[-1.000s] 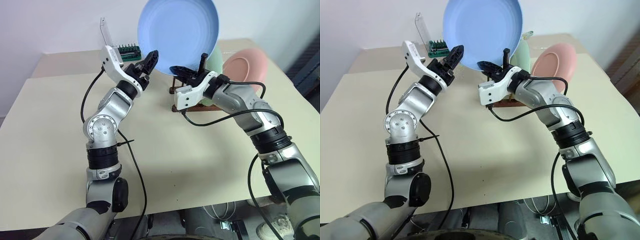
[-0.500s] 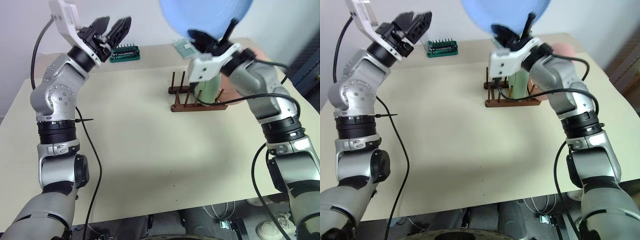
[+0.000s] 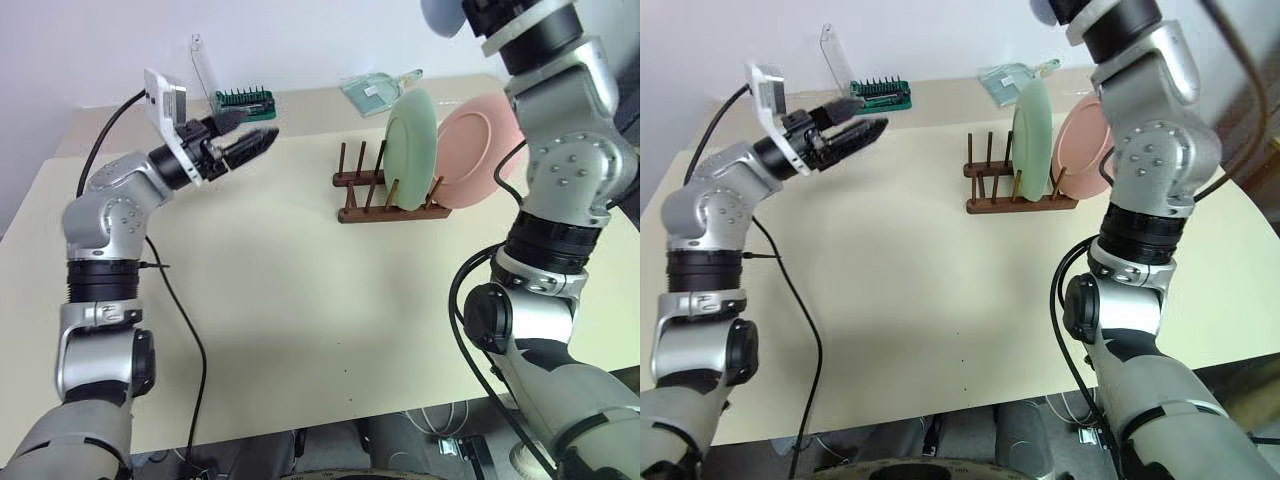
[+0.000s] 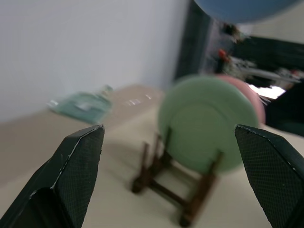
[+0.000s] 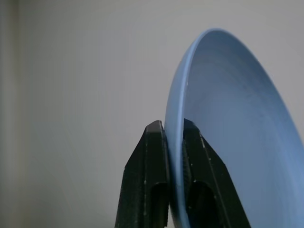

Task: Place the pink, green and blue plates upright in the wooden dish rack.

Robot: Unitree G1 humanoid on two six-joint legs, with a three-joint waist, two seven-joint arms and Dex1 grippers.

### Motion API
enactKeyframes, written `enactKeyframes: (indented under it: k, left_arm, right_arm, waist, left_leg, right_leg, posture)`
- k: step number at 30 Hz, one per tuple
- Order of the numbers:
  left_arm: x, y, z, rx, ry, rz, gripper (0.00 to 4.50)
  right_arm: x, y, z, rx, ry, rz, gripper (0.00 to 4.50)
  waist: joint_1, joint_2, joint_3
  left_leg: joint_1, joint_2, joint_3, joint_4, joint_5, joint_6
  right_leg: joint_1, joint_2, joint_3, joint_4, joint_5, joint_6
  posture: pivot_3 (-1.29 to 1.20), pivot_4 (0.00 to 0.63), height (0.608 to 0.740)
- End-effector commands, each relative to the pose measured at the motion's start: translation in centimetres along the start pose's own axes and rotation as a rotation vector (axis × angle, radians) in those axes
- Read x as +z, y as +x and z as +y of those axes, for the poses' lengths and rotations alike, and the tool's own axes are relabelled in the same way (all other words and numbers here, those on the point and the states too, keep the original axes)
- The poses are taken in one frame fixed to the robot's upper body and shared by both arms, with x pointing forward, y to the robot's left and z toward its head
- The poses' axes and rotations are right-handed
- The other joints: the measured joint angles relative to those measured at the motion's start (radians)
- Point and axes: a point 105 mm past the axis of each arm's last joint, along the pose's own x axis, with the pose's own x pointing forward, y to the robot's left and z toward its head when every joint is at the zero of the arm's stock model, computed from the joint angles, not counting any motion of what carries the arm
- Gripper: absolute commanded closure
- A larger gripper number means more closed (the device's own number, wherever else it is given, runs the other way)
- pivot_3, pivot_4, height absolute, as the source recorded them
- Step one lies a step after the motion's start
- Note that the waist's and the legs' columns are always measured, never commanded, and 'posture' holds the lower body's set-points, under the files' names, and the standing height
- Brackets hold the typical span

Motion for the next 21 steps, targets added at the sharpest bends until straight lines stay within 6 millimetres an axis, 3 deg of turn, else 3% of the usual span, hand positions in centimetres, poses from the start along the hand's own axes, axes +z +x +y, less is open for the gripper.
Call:
enactKeyframes:
  k: [1, 4, 8, 11, 21]
  left_arm:
    - [2.0, -1.3, -2.0, -0.126, 0.058, -0.011, 0.02]
    - [2.0, -2.1, -1.4, -0.093, 0.117, 0.026, 0.02]
    - [1.8, -1.4, -2.3, -0.124, 0.104, 0.013, 0.02]
    - [1.7, -1.0, -2.7, -0.13, 0.124, 0.006, 0.02]
    - [1.5, -0.8, -3.2, -0.139, 0.132, 0.023, 0.02]
  right_arm:
    - [-0.4, -0.6, 2.0, 0.075, 0.237, 0.044, 4.5]
    - [-2.0, -1.6, 1.2, 0.013, 0.397, 0.076, 4.5]
    - [-3.6, -2.2, 0.4, -0.048, 0.493, 0.083, 4.5]
    - [-5.6, -3.1, -0.6, -0.11, 0.444, 0.146, 4.5]
    - [-7.5, -4.4, -2.4, -0.179, 0.411, 0.198, 4.5]
  waist:
    - [-0.002, 0.0, 0.0]
    - [0.002, 0.001, 0.0]
    - [0.012, 0.002, 0.0]
    - [0.011, 0.002, 0.0]
    - [0.006, 0.002, 0.0]
  left_leg:
    - [0.0, 0.0, 0.0, 0.0, 0.0, 0.0]
    - [0.0, 0.001, 0.0, 0.0, 0.001, -0.001]
    - [0.0, 0.001, 0.001, 0.001, 0.001, -0.002]
    - [0.0, 0.001, 0.001, 0.001, 0.001, -0.001]
    - [0.0, 0.002, 0.002, 0.001, 0.001, -0.001]
  right_leg:
    - [-0.001, 0.0, 0.0, 0.0, 0.0, 0.0]
    - [0.0, 0.001, 0.0, 0.0, 0.001, -0.002]
    - [0.0, 0.001, 0.0, -0.001, 0.002, -0.002]
    - [0.0, 0.001, 0.0, 0.0, 0.002, -0.002]
    - [-0.001, 0.002, 0.0, 0.0, 0.002, -0.002]
  posture:
    - [0.0, 0.15, 0.74]
    - [0.0, 0.15, 0.74]
    - [0.0, 0.15, 0.74]
    - [0.0, 0.15, 0.74]
    - [0.0, 0.15, 0.74]
